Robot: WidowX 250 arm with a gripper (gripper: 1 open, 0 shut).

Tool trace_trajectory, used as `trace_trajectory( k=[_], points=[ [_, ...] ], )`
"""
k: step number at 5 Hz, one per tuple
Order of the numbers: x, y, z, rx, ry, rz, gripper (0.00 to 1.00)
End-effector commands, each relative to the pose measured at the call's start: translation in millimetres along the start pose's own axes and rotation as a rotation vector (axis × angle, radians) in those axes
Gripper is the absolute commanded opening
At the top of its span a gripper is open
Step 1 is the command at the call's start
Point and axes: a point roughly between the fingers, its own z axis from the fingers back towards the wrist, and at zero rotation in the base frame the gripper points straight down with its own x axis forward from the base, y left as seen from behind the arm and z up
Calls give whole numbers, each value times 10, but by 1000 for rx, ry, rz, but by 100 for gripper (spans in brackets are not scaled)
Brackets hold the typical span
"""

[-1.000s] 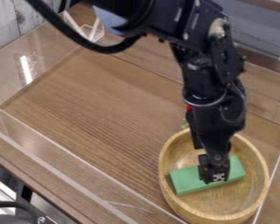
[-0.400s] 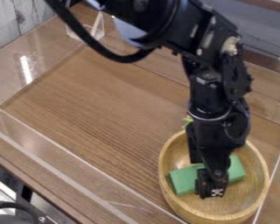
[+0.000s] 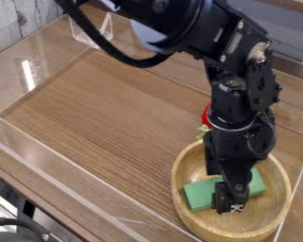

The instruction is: Remove the green block from the brown bowl and put it on the table

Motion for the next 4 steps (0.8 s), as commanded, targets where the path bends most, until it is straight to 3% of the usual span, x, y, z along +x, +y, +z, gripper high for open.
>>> trace_trajectory(
  k=[1, 4],
  points=[
    [81, 22, 58, 33, -32, -16, 100],
    [41, 36, 25, 52, -36, -2, 100]
  ],
)
